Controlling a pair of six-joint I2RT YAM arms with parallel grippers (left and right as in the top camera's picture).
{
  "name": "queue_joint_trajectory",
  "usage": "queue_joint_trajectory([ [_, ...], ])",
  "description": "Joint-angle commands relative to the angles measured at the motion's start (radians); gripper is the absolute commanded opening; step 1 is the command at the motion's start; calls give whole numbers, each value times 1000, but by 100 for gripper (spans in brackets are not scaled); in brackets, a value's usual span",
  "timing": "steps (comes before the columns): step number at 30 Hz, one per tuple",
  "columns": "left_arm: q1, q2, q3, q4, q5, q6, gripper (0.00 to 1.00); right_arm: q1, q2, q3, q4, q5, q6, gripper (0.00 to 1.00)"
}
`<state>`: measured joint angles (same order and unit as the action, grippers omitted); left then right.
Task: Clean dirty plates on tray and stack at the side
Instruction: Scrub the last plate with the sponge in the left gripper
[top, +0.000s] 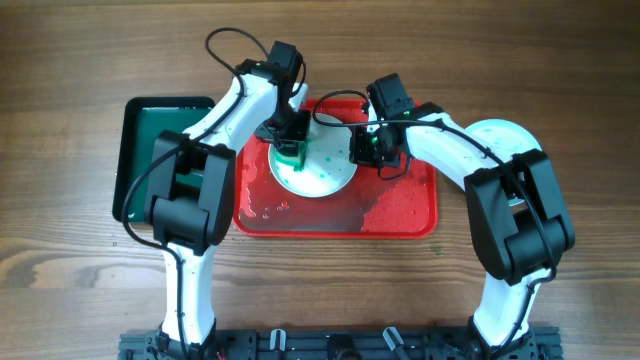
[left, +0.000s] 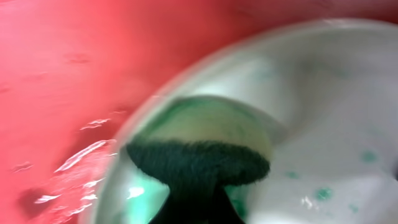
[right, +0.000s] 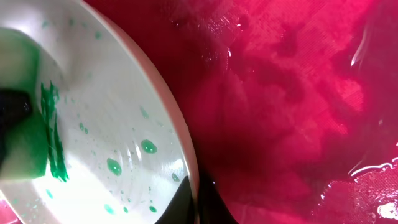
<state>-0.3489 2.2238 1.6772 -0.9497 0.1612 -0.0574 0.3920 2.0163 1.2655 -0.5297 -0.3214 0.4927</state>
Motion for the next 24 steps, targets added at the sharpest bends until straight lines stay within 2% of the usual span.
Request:
queue_joint_trajectory([
  [1,-108,89,-24,-56,241,267,4,3,44,-6,3,-3,-21,4],
  [4,-167,89,-24,-143,248,344,4,3,44,-6,3,-3,-22,4],
  [7,-167,89,-24,-158,238,324,4,3,44,-6,3,-3,-22,4],
  [9,-144,89,-24,-100,182,193,4,2,44,-6,2,-3,-22,4],
  [12,-104,88,-24,10,7,-56,4,2,44,-6,2,-3,-23,4],
  [15,-59,88,-24,93,-251,-327,4,1,45,-6,2,-8,-35,4],
  [18,-22,88,-24,93,-525,-539,4,-8,66,-6,18,-67,-79,4],
  [21,-3,88,-24,77,-559,-541,4,-47,88,-6,24,-141,-101,4],
  [22,-2,88,-24,60,-548,-511,4,-60,93,-6,24,-157,-108,4],
  [24,-3,88,-24,27,-442,-364,4,-75,95,-6,25,-178,-125,4],
])
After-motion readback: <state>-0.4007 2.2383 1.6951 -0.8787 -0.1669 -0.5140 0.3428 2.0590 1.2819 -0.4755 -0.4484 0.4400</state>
